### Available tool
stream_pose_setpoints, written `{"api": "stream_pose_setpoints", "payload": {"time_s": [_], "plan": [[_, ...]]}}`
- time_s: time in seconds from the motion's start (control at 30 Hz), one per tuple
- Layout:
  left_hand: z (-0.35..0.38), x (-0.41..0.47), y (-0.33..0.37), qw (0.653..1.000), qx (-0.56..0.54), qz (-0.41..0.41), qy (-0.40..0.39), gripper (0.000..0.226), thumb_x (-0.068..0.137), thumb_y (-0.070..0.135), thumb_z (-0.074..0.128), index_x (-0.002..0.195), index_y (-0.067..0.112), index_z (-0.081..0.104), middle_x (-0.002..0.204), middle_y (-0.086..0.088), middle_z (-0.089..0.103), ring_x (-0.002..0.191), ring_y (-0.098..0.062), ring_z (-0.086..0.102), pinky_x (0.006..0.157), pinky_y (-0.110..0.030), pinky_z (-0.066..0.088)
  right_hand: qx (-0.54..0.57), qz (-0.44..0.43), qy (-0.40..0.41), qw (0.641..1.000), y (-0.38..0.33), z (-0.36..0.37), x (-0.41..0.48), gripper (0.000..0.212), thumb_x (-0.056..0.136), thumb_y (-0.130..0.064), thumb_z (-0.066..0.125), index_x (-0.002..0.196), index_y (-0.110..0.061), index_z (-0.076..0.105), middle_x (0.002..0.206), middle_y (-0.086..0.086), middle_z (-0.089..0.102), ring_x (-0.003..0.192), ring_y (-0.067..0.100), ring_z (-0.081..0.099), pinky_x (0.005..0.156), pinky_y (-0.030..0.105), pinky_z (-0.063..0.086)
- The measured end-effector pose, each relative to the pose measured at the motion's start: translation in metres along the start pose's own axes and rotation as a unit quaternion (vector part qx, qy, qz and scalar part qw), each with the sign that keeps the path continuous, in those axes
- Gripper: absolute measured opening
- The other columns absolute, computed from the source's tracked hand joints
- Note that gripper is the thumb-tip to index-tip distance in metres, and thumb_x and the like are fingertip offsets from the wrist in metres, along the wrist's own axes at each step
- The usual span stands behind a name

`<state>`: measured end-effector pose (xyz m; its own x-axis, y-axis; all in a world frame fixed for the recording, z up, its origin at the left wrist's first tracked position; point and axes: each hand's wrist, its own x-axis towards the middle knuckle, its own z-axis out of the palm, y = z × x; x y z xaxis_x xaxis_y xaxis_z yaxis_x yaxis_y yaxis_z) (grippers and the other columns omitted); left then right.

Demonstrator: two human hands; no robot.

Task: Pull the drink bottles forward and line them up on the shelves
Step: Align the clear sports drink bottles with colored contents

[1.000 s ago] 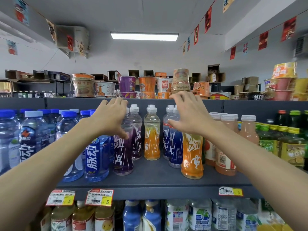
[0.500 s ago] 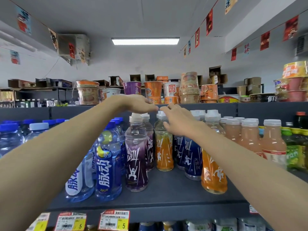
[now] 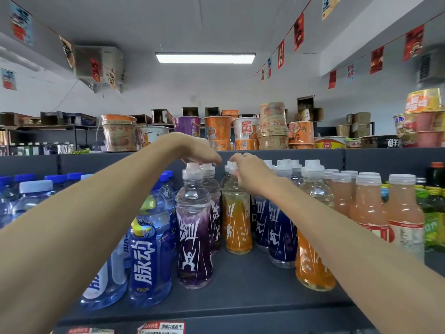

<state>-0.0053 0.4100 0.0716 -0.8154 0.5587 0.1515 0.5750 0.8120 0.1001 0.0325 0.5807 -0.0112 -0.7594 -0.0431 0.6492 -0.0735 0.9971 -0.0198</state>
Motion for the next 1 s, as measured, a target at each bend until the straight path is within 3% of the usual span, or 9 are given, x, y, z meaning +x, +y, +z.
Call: {"api": "stream_pose_setpoints", "payload": {"time_s": [0.1, 0.2, 0.37, 0.47, 0.57, 0.83, 0.93, 1.0], "plan": [[-0.001, 0.001, -0.004, 1.000, -0.013, 0.003, 0.011, 0.052, 0.098, 0.036, 0.052, 0.141, 0.006, 0.052, 0.142, -0.011, 0.053, 0.119, -0.024, 0.054, 0.104, -0.039, 0.044, -0.001, 0.002, -0.002, 1.000, 0.002, -0.001, 0.004, 0.051, 0.097, -0.013, 0.063, 0.145, -0.012, 0.045, 0.134, 0.014, 0.054, 0.124, 0.030, 0.053, 0.102, 0.038, 0.044], [-0.001, 0.004, -0.010, 0.999, -0.017, 0.017, 0.038, 0.040, 0.094, 0.032, 0.059, 0.123, 0.006, 0.067, 0.129, -0.015, 0.064, 0.104, -0.022, 0.061, 0.104, -0.044, 0.048, -0.006, 0.002, 0.002, 1.000, 0.003, -0.003, 0.005, 0.049, 0.097, -0.015, 0.064, 0.143, -0.010, 0.047, 0.132, 0.015, 0.055, 0.123, 0.030, 0.053, 0.101, 0.037, 0.045], [-0.002, 0.014, -0.012, 0.996, 0.001, 0.034, 0.080, 0.019, 0.085, 0.036, 0.079, 0.088, 0.018, 0.075, 0.091, 0.002, 0.075, 0.087, -0.015, 0.072, 0.080, -0.030, 0.059, -0.016, 0.005, -0.016, 1.000, 0.002, -0.006, 0.007, 0.045, 0.100, -0.022, 0.062, 0.140, -0.009, 0.046, 0.130, 0.018, 0.054, 0.122, 0.033, 0.053, 0.101, 0.041, 0.048], [0.001, 0.023, -0.012, 0.996, 0.006, 0.031, 0.085, 0.025, 0.076, 0.034, 0.087, 0.086, 0.016, 0.073, 0.095, 0.006, 0.075, 0.076, -0.009, 0.073, 0.079, -0.029, 0.061, -0.009, 0.006, -0.043, 0.999, -0.002, -0.008, 0.008, 0.050, 0.099, -0.028, 0.060, 0.142, -0.007, 0.044, 0.132, 0.017, 0.055, 0.121, 0.034, 0.054, 0.099, 0.042, 0.049], [-0.001, 0.027, -0.013, 0.997, 0.001, 0.035, 0.074, 0.023, 0.074, 0.030, 0.090, 0.084, 0.016, 0.074, 0.093, 0.004, 0.077, 0.069, -0.005, 0.074, 0.079, -0.030, 0.062, -0.015, 0.013, -0.059, 0.998, -0.004, -0.009, 0.007, 0.056, 0.093, -0.020, 0.066, 0.142, -0.007, 0.042, 0.132, 0.017, 0.056, 0.119, 0.033, 0.056, 0.094, 0.040, 0.051], [-0.004, 0.026, -0.023, 0.996, -0.028, 0.070, 0.055, 0.023, 0.074, 0.025, 0.089, 0.089, 0.013, 0.076, 0.070, 0.024, 0.071, 0.071, -0.001, 0.071, 0.090, -0.032, 0.055, -0.030, 0.001, -0.026, 0.999, -0.004, -0.009, 0.003, 0.047, 0.095, -0.022, 0.070, 0.132, -0.002, 0.049, 0.125, 0.019, 0.057, 0.113, 0.033, 0.059, 0.090, 0.036, 0.049], [-0.002, 0.024, -0.030, 0.992, -0.057, 0.086, 0.068, 0.018, 0.074, 0.021, 0.089, 0.088, 0.018, 0.077, 0.075, 0.019, 0.072, 0.082, -0.002, 0.067, 0.095, -0.031, 0.050, -0.047, -0.007, -0.007, 0.999, -0.007, -0.011, 0.000, 0.044, 0.096, -0.032, 0.069, 0.123, -0.002, 0.052, 0.119, 0.019, 0.060, 0.108, 0.033, 0.061, 0.082, 0.033, 0.045], [0.001, 0.023, -0.035, 0.989, -0.093, 0.089, 0.070, 0.018, 0.075, 0.015, 0.088, 0.089, 0.017, 0.078, 0.083, 0.015, 0.073, 0.086, -0.002, 0.066, 0.098, -0.032, 0.048, -0.069, -0.015, -0.002, 0.998, -0.009, -0.012, -0.001, 0.049, 0.096, -0.038, 0.067, 0.124, 0.000, 0.052, 0.120, 0.020, 0.060, 0.109, 0.034, 0.061, 0.085, 0.034, 0.048]]}}
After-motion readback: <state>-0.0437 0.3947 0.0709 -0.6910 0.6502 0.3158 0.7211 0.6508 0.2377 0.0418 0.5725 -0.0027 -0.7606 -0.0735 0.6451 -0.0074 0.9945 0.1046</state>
